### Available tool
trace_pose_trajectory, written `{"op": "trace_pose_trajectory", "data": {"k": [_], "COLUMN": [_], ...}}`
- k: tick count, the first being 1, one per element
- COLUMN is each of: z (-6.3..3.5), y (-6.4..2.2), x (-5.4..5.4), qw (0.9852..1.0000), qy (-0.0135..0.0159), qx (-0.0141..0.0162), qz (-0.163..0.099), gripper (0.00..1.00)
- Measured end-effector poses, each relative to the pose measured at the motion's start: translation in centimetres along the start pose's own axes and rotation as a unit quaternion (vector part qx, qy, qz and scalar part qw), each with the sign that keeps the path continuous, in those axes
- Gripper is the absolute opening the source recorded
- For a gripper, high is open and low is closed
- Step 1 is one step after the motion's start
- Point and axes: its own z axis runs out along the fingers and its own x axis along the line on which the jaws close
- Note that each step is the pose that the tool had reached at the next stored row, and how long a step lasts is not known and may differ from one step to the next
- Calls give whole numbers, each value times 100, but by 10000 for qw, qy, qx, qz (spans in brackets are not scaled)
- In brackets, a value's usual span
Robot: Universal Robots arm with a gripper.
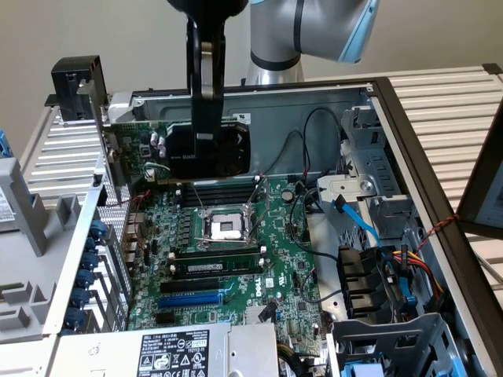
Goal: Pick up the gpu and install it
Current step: 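Insert the gpu into the slot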
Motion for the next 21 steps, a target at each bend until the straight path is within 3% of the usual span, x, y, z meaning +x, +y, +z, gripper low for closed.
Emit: {"op": "trace_pose_trajectory", "data": {"k": [4, 7, 17, 21], "z": [71, 125, 294, 324], "y": [-9, -16, -38, -41], "x": [18, 32, 60, 82], "qw": [10000, 10000, 10000, 10000], "qy": [-1, -1, -1, -15], "qx": [-10, -37, -50, -54], "qz": [-11, -18, -19, -22], "gripper": [27, 27, 27, 27]}}
